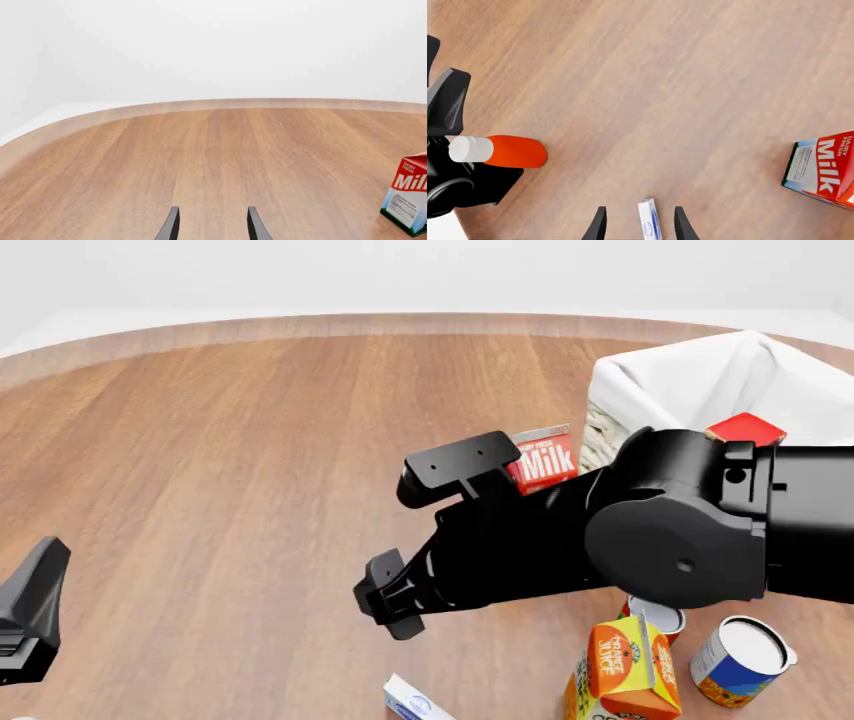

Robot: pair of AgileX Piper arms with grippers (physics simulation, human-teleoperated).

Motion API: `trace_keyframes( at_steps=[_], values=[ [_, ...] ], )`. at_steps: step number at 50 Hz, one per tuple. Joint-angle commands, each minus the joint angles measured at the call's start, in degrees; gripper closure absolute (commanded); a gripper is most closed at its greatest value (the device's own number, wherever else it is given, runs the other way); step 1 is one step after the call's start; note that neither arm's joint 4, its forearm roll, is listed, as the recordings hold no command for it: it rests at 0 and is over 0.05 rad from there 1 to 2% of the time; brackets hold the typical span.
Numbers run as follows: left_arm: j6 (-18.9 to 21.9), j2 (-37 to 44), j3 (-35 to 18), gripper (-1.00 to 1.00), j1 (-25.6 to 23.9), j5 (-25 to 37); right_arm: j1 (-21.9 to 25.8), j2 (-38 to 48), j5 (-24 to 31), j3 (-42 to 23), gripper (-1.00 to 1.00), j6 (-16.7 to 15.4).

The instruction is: Pick up the cream cheese box and the butter, and put them in the basket.

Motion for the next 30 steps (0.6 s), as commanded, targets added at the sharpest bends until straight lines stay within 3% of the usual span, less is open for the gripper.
trace_keyframes(
  at_steps=[1, 30],
  values=[
    [0.0, 0.0, 0.0, -1.0, 0.0, 0.0, 0.29, 0.55, -1.1, 0.92, -1.0, 0.83],
    [0.0, 0.0, 0.0, -1.0, 0.0, 0.0, 0.61, 2.47, -4.18, 4.65, -1.0, 2.82]
  ],
)
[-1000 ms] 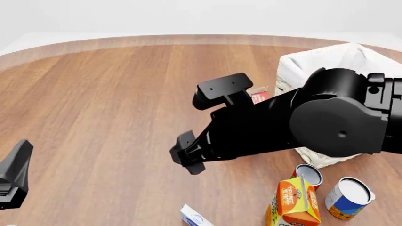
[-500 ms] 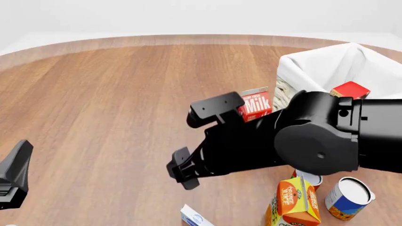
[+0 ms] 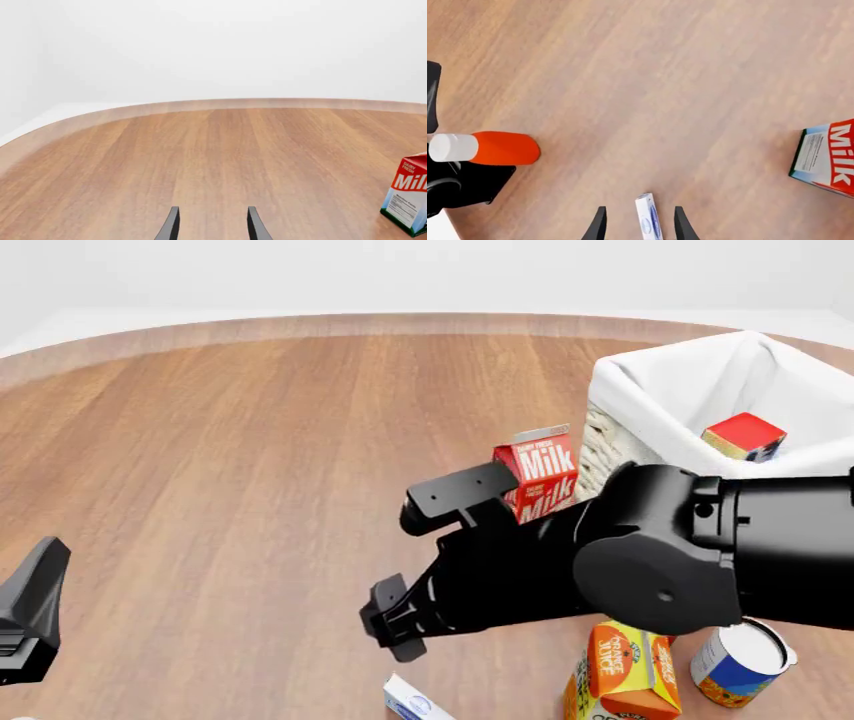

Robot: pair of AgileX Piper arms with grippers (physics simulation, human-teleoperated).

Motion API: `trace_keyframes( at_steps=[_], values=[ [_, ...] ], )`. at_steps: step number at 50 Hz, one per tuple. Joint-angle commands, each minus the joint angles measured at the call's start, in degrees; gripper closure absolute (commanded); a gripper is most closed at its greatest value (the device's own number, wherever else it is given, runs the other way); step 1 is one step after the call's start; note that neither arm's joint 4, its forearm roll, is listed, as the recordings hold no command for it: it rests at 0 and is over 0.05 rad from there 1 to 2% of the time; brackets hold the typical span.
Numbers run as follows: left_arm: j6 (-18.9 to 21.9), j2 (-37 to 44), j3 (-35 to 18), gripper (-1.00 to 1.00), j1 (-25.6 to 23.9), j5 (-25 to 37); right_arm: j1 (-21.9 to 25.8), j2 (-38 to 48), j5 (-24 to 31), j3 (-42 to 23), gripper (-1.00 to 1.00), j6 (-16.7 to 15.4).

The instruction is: Pick up the cream cheese box and the butter, and put them in the basket.

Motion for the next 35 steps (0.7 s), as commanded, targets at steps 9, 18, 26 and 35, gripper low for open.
trace_keyframes(
  at_steps=[9, 18, 26, 35],
  values=[
    [0.0, 0.0, 0.0, -1.0, 0.0, 0.0, -0.05, 1.11, -1.89, 1.92, -1.0, 0.69],
    [0.0, 0.0, 0.0, -1.0, 0.0, 0.0, 0.0, 2.61, -3.44, 2.85, -1.0, 0.96],
    [0.0, 0.0, 0.0, -1.0, 0.0, 0.0, 1.83, 4.55, -4.1, 2.76, -1.0, 1.95],
    [0.0, 0.0, 0.0, -1.0, 0.0, 0.0, 2.74, 5.61, -4.15, 2.77, -1.0, 2.44]
  ],
)
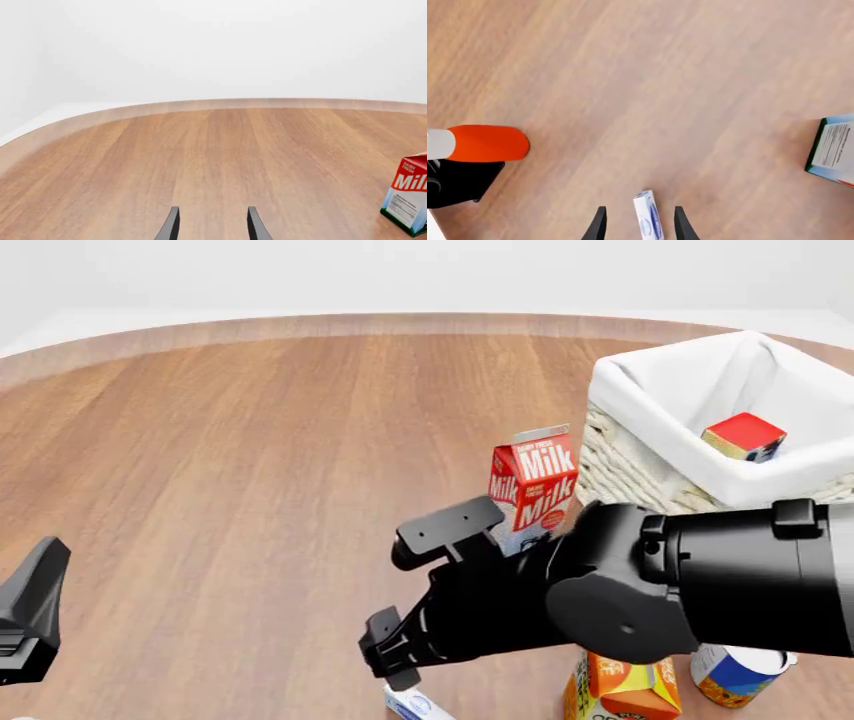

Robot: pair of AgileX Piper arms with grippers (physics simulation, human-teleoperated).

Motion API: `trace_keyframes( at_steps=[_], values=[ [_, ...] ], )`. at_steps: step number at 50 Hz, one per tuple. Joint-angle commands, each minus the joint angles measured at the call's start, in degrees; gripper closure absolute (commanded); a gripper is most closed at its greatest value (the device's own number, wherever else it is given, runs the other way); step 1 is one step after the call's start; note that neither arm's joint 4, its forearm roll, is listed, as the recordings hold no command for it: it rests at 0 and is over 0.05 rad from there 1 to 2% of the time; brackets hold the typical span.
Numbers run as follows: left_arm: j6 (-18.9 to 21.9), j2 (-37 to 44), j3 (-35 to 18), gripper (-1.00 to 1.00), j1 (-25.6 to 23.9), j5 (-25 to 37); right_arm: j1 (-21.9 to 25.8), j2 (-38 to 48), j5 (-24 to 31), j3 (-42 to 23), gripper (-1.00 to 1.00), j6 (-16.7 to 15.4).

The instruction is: Pick up the cream cheese box and the butter, and put them in the basket.

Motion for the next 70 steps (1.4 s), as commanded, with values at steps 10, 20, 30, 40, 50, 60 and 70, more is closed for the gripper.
trace_keyframes(
  at_steps=[10, 20, 30, 40, 50, 60, 70],
  values=[
    [0.0, 0.0, 0.0, -1.0, 0.0, 0.0, 1.42, 2.27, -1.14, 0.71, -1.0, 0.81],
    [0.0, 0.0, 0.0, -1.0, 0.0, 0.0, 1.16, 2.46, -0.77, 0.62, -1.0, 0.35],
    [0.0, 0.0, 0.0, -1.0, 0.0, 0.0, 1.39, 4.56, -1.56, 0.79, -1.0, 0.77],
    [0.0, 0.0, 0.0, -1.0, 0.0, 0.0, 0.93, 4.73, -2.07, 1.84, -1.0, 0.75],
    [0.0, 0.0, 0.0, -1.0, 0.0, 0.0, 0.34, 4.69, -2.25, 2.31, -1.0, 0.38],
    [0.0, 0.0, 0.0, -1.0, 0.0, 0.0, 0.62, 6.04, -3.43, 2.41, -1.0, 0.21],
    [0.0, 0.0, 0.0, -1.0, 0.0, 0.0, 1.12, 6.88, -5.11, 3.0, -1.0, 1.2]
  ],
)
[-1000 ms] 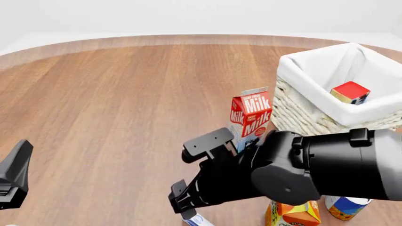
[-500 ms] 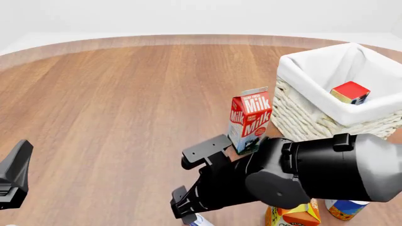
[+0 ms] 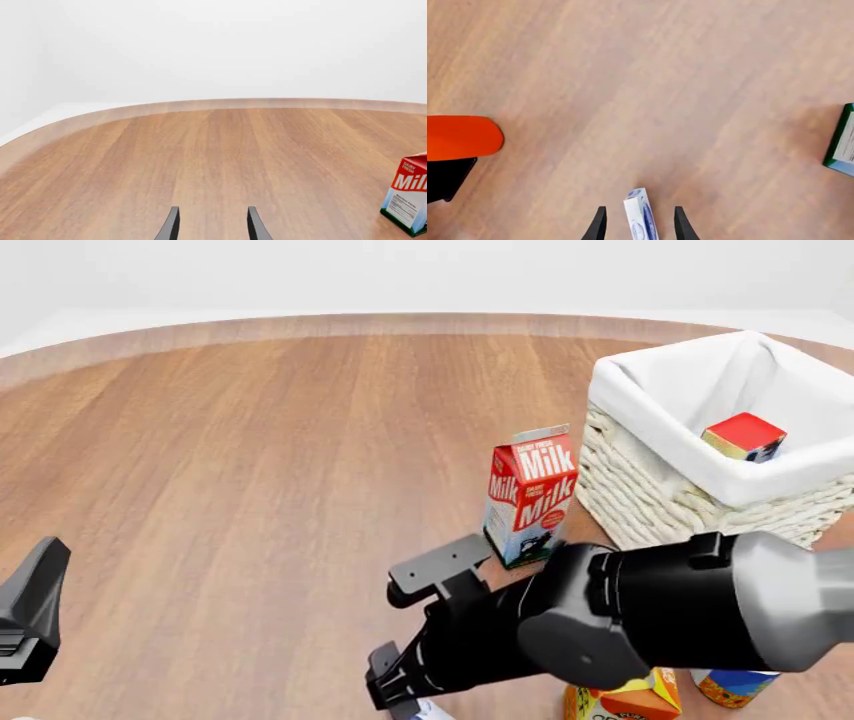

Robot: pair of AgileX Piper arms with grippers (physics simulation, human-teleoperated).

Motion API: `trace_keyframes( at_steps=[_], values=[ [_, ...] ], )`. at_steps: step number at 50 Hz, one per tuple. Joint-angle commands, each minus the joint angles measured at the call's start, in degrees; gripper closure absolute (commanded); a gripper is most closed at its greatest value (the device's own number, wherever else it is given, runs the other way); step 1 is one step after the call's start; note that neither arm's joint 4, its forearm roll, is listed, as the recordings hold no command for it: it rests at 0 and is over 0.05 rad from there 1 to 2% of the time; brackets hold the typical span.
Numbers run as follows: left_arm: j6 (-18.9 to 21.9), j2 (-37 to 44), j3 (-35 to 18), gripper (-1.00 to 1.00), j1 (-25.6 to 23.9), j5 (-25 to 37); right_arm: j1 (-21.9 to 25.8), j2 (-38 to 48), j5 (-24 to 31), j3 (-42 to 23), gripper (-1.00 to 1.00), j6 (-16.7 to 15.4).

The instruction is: Pick up the cream cheese box and the butter, and put them in the basket.

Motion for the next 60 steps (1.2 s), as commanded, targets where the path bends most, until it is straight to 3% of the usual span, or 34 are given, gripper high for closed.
trace_keyframes(
  at_steps=[1, 60],
  values=[
    [0.0, 0.0, 0.0, -1.0, 0.0, 0.0, 0.33, 1.06, -1.67, 0.65, -1.0, 0.52],
    [0.0, 0.0, 0.0, -1.0, 0.0, 0.0, 2.92, 5.77, -9.06, 4.28, -1.0, 4.9]
  ],
)
